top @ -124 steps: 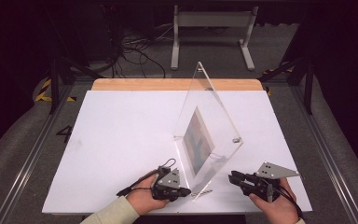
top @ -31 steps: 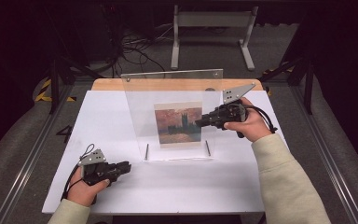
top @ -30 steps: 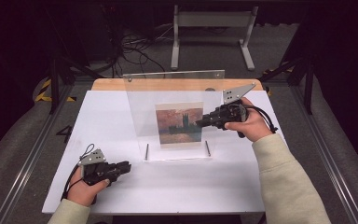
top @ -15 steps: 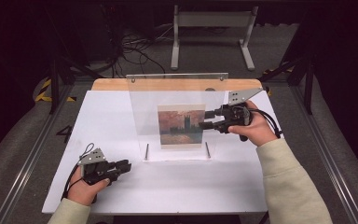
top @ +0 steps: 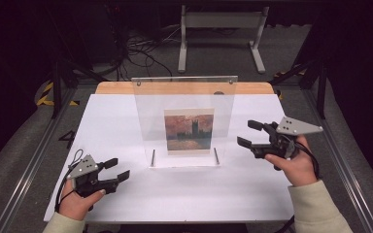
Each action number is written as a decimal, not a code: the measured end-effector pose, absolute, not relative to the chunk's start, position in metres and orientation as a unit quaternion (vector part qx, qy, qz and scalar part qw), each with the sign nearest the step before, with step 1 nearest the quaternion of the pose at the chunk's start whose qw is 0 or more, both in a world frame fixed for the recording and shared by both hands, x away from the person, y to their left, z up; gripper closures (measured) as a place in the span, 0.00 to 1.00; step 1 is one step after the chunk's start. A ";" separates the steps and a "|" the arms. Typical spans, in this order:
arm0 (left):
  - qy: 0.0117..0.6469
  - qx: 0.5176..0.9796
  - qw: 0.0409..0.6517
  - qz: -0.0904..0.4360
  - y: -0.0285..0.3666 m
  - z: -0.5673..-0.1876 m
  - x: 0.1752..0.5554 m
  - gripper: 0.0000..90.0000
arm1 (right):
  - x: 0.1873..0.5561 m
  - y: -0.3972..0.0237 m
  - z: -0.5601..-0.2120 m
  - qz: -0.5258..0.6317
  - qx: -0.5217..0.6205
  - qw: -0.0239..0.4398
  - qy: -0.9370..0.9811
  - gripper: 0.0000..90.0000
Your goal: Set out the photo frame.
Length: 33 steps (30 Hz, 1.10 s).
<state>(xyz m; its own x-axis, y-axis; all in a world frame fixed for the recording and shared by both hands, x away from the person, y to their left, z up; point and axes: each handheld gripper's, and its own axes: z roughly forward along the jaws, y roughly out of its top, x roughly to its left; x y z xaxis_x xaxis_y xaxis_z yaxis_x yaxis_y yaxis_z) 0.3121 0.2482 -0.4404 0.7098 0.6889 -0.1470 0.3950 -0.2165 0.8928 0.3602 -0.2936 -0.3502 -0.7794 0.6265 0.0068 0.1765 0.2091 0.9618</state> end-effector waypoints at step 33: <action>0.357 0.750 0.529 0.173 0.263 -0.467 0.315 0.26 | 0.299 -0.351 -0.454 0.501 0.380 0.225 0.745 0.25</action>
